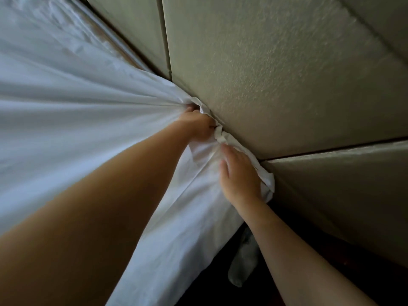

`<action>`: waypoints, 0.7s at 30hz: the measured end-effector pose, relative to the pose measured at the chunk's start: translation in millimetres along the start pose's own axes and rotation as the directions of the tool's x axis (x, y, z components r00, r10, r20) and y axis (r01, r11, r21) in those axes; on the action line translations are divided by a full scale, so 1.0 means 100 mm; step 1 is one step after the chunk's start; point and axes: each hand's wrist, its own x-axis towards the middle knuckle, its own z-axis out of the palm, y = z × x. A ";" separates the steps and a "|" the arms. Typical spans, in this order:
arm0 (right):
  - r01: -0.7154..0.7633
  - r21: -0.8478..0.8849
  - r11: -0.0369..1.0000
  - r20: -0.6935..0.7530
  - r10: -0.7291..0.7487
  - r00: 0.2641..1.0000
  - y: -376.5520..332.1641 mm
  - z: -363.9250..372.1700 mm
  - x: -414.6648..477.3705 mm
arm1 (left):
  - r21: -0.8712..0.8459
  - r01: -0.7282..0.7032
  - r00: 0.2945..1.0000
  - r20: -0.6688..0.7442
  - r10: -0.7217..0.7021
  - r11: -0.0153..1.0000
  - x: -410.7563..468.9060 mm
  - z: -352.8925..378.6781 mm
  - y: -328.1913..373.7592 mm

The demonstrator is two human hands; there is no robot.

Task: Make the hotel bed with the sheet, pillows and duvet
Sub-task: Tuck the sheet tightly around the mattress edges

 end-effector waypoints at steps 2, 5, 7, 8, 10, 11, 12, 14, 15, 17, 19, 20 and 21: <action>0.034 -0.134 0.990 -0.010 -0.035 0.999 -0.02 0.10 0.00 | 0.054 -0.019 1.000 -0.014 0.020 0.998 0.00 -0.04 -0.02; 0.046 -0.245 0.969 -0.147 -0.084 0.986 -0.09 0.10 0.02 | 0.170 -0.001 0.999 0.047 -0.008 0.985 0.03 -0.03 0.01; 0.137 -0.232 0.963 -0.228 -0.191 0.955 -0.12 0.08 0.06 | 0.205 0.034 0.992 0.110 -0.057 0.978 0.10 -0.02 0.03; 0.158 -0.224 0.962 -0.220 -0.207 0.953 -0.13 0.09 0.08 | 0.197 0.052 0.988 0.129 -0.078 0.979 0.13 -0.01 0.02; 0.043 -0.198 0.979 -0.142 -0.072 0.987 -0.12 0.11 0.09 | 0.174 0.057 0.985 0.152 -0.084 0.983 0.16 -0.03 0.00; -0.051 -0.173 0.984 -0.108 0.032 0.994 -0.11 0.12 0.11 | 0.163 0.051 0.984 0.162 -0.078 0.985 0.16 -0.04 -0.01; -0.133 -0.147 0.980 -0.069 0.124 0.990 -0.09 0.11 0.14 | 0.155 0.041 0.983 0.171 -0.067 0.987 0.16 -0.05 -0.02; -0.231 -0.126 0.965 0.022 0.235 0.972 -0.06 0.06 0.26 | 0.150 0.015 0.985 0.167 -0.040 0.989 0.13 -0.06 -0.02; -0.261 -0.128 0.957 0.067 0.271 0.960 -0.05 0.03 0.34 | 0.152 0.004 0.986 0.165 -0.030 0.988 0.12 -0.07 -0.02; -0.313 -0.099 0.945 0.142 0.324 0.935 -0.05 -0.05 0.49 | 0.156 -0.004 0.985 0.171 -0.023 0.988 0.15 -0.06 -0.03; -0.357 -0.083 0.931 0.222 0.366 0.904 -0.07 -0.09 0.56 | 0.169 -0.003 0.981 0.190 -0.030 0.986 0.19 -0.05 -0.03; -0.360 -0.088 0.929 0.268 0.370 0.890 -0.08 -0.09 0.60 | 0.166 0.000 0.980 0.198 -0.034 0.986 0.21 -0.04 -0.02; -0.378 -0.060 0.924 0.299 0.378 0.876 -0.08 -0.09 0.63 | 0.153 0.006 0.981 0.193 -0.036 0.988 0.23 -0.03 -0.01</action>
